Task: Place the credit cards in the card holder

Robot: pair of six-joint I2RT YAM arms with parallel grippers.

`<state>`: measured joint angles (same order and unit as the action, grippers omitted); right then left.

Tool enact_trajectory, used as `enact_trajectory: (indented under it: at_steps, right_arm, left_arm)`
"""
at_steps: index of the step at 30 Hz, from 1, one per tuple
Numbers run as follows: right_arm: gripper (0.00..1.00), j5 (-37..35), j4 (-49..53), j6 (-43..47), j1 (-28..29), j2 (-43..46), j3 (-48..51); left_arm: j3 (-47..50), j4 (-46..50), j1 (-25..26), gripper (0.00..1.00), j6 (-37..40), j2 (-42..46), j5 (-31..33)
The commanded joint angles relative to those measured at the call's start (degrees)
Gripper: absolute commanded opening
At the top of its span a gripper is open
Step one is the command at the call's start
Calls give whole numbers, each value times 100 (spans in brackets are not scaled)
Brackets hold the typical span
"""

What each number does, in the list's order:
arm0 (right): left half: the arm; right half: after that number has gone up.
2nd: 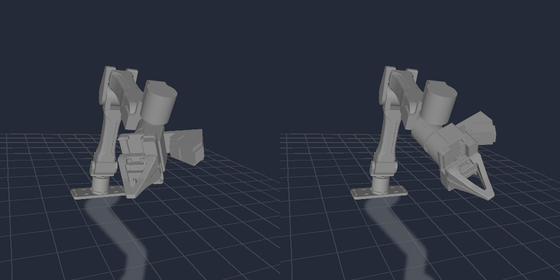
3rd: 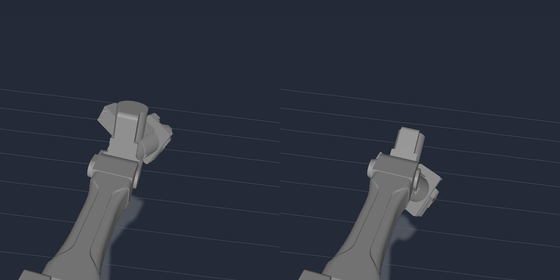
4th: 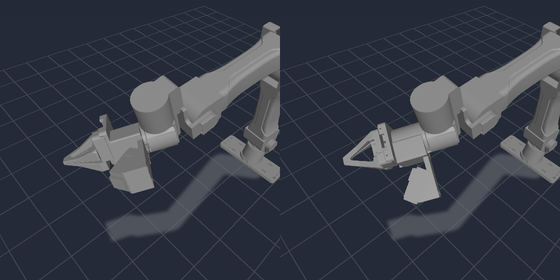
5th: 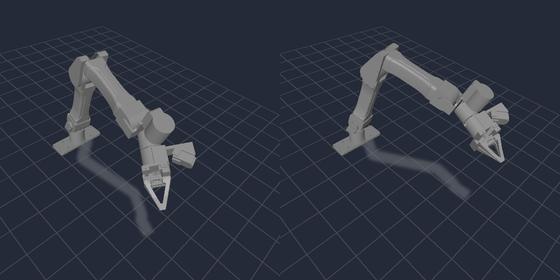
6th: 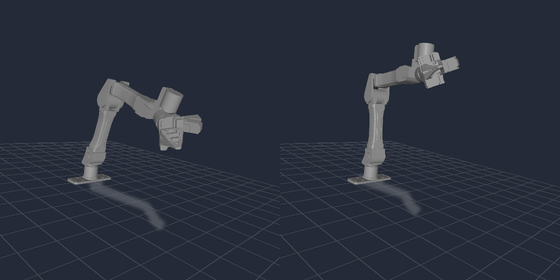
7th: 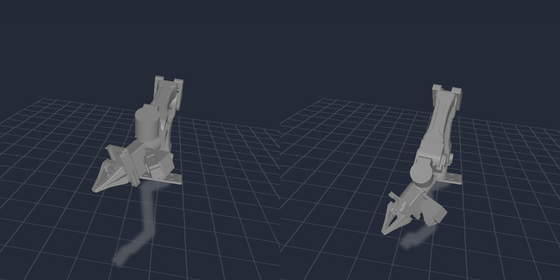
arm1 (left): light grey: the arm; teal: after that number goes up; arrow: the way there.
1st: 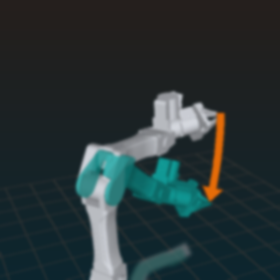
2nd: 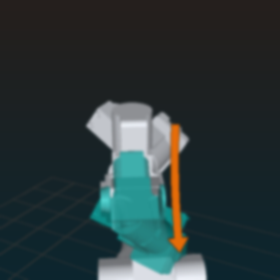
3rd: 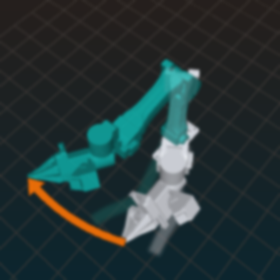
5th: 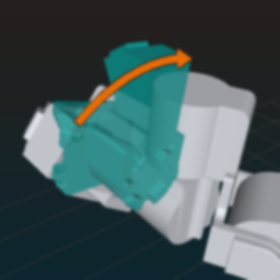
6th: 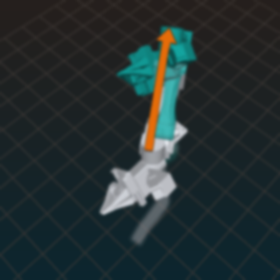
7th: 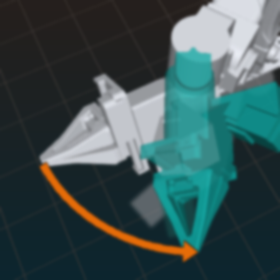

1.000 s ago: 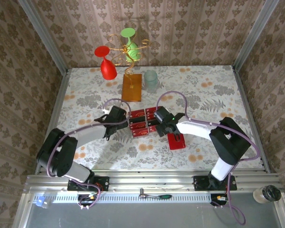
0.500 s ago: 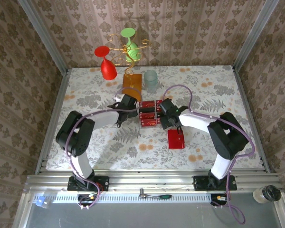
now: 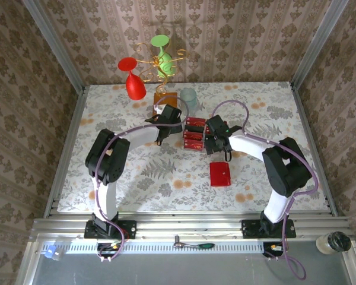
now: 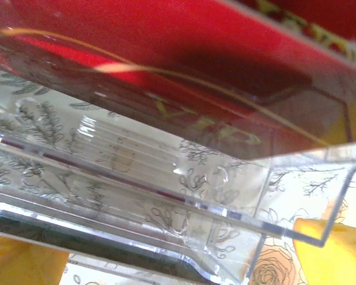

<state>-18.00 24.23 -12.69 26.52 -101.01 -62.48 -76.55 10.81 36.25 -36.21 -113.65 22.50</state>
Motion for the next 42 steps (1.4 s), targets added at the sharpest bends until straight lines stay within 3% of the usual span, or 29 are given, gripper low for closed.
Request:
enact_trajectory:
  at_steps: [1, 7, 14, 21, 27, 32, 35, 42]
  right_arm:
    - [97, 206, 214, -107, -86, -59, -196]
    - [97, 831, 328, -39, -86, 184, -156]
    - [97, 1475, 567, -188, -77, 1214, 381]
    - [100, 1587, 620, -1114, -77, 2233, 980]
    - [100, 1696, 1048, -1810, -95, 2774, 1439]
    - [87, 2074, 924, -2305, -125, 3386, 2105]
    - [79, 2161, 896, -2695, -226, 3656, 2475]
    - [60, 2997, 326, -3070, -560, 3659, 3140]
  left_arm:
    - [-90, 177, 48, 100, 110, -52, -27]
    - [117, 150, 22, 100, 198, 159, 22]
    - [422, 157, -112, 100, 360, 679, 66]
    - [1097, 19, -218, 100, 452, 1562, -109]
    - [1899, -49, -240, 100, 298, 2601, -626]
    - [2618, 15, -291, 100, -187, 3556, -993]
    - [3279, -382, -263, 100, -653, 4223, -859]
    - [4086, -895, -151, 100, -893, 5036, -1411]
